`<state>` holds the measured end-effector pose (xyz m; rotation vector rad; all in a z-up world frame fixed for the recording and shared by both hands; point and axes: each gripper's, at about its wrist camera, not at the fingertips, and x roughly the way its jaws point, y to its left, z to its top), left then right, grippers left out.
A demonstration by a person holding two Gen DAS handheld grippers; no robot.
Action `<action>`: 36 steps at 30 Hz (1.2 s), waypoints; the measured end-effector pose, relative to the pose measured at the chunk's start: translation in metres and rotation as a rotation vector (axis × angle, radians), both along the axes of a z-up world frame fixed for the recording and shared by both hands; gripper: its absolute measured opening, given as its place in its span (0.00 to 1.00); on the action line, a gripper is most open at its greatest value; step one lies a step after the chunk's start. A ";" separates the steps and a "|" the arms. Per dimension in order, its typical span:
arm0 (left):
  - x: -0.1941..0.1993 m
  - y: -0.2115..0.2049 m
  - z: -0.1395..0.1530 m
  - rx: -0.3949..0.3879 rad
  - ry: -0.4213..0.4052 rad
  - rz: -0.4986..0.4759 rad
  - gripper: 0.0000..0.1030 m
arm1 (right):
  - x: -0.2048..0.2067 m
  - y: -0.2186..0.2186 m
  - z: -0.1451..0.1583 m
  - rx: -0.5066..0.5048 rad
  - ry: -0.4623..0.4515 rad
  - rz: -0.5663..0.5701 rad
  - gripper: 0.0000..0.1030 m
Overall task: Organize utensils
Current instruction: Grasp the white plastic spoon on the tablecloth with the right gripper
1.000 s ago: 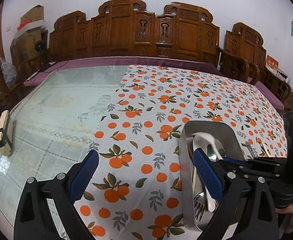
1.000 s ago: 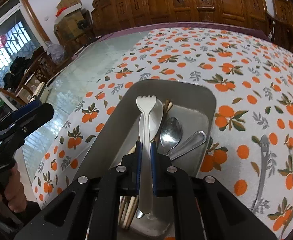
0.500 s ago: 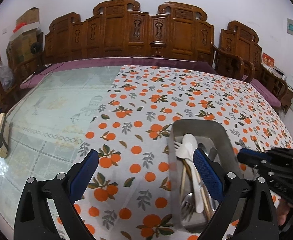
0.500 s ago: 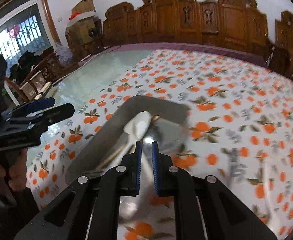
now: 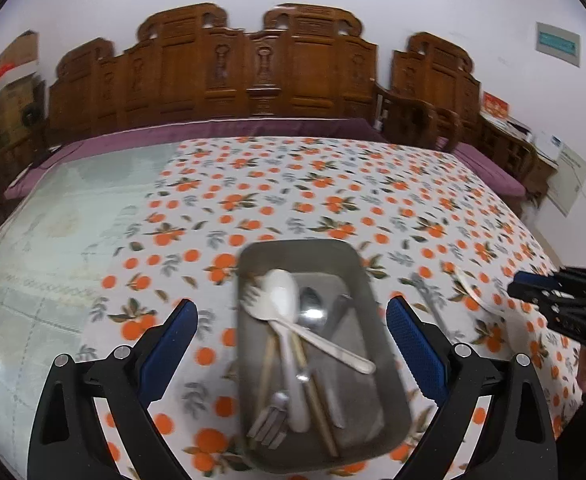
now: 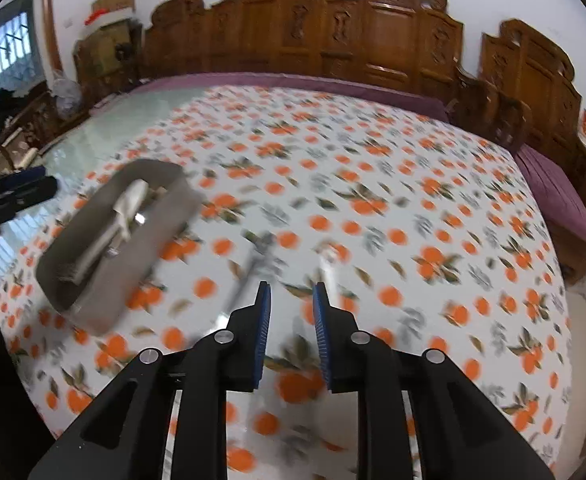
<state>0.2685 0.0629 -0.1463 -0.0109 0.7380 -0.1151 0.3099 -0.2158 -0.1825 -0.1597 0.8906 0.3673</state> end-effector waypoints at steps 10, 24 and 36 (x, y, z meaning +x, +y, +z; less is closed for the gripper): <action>-0.009 -0.034 -0.001 0.018 0.001 -0.079 0.89 | 0.015 -0.014 -0.051 -0.080 0.149 -0.018 0.28; -0.018 -0.065 0.003 0.027 -0.001 -0.159 0.89 | 0.011 -0.021 -0.063 -0.153 0.229 0.022 0.11; -0.025 -0.105 0.002 -0.013 0.046 -0.239 0.81 | -0.024 -0.060 -0.046 -0.101 0.183 -0.016 0.10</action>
